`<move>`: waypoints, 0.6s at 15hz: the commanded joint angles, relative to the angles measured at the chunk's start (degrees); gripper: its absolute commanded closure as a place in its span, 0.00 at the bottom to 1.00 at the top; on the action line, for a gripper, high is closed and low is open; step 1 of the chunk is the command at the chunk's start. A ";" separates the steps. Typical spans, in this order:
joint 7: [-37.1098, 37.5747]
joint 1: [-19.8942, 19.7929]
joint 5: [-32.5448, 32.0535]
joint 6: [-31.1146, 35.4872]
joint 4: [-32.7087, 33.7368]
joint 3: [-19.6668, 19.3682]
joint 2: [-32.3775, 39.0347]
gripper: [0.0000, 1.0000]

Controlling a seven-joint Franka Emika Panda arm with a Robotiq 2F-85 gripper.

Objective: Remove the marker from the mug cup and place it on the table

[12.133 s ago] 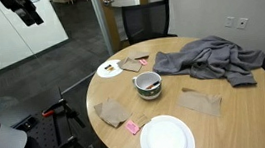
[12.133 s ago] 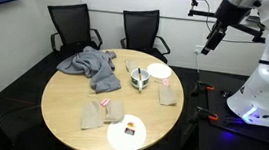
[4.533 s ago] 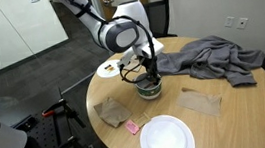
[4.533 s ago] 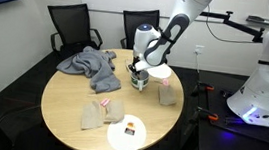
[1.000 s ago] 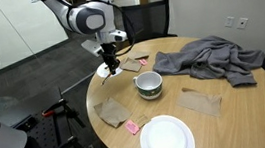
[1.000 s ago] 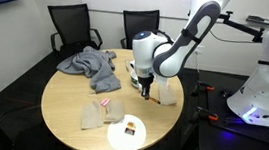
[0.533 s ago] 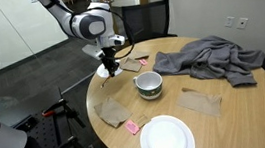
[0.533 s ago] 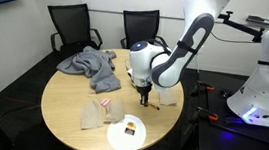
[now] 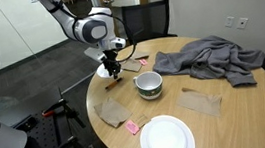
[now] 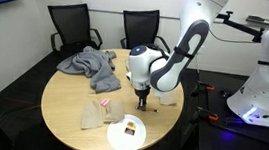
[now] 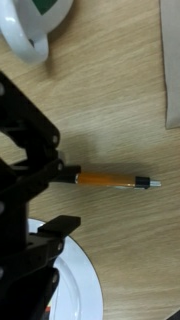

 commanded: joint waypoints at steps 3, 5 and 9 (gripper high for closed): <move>1.37 1.02 -1.15 2.13 -1.37 -0.99 -2.78 0.07; 1.99 1.39 -1.66 3.01 -2.98 -1.75 -5.63 0.00; 2.53 0.61 -1.09 3.20 -6.36 -1.98 -12.94 0.00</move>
